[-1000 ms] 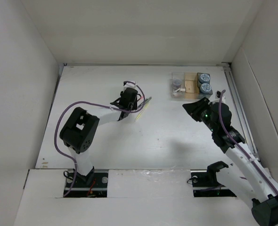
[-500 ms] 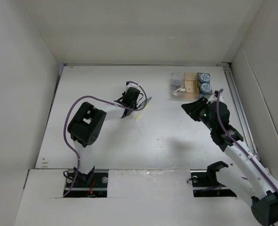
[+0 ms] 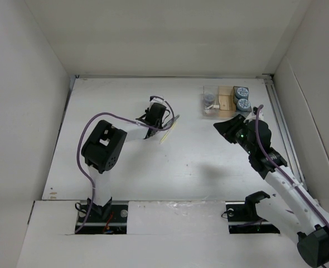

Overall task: Sort the stationery into containers
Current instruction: Pick up the pen from the center of the board.

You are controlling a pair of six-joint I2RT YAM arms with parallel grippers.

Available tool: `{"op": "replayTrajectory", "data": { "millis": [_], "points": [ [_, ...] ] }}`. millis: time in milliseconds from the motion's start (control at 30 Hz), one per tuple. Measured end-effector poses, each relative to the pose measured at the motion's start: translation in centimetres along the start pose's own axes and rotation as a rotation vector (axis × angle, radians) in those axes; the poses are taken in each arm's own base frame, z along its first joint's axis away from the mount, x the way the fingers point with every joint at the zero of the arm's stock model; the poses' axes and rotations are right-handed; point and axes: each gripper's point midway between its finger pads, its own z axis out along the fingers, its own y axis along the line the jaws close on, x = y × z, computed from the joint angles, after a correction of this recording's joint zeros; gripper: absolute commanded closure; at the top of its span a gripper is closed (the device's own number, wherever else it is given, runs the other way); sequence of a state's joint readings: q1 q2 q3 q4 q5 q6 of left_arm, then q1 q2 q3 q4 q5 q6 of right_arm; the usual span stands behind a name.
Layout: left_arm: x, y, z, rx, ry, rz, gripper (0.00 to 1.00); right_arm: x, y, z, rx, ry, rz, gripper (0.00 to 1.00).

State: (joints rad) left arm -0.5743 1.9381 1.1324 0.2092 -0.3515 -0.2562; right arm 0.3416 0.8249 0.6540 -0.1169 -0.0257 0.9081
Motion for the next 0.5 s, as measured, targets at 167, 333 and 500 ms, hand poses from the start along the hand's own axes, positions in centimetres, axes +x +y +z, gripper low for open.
{"op": "replayTrajectory", "data": {
  "millis": [167, 333, 500],
  "points": [
    [0.43, -0.09, 0.61, -0.009, 0.022, 0.010, 0.81, -0.09, 0.14, 0.01, -0.006, -0.003, 0.000, 0.65],
    [0.34, -0.18, 0.76, -0.013, 0.023, 0.006, 1.00, -0.19, 0.27, 0.03, -0.011, -0.007, 0.000, 0.65],
    [0.30, 0.14, 0.73, -0.033, 0.021, -0.005, 1.00, -0.06, 0.30, 0.09, -0.014, -0.001, 0.000, 0.61]
  ]
}}
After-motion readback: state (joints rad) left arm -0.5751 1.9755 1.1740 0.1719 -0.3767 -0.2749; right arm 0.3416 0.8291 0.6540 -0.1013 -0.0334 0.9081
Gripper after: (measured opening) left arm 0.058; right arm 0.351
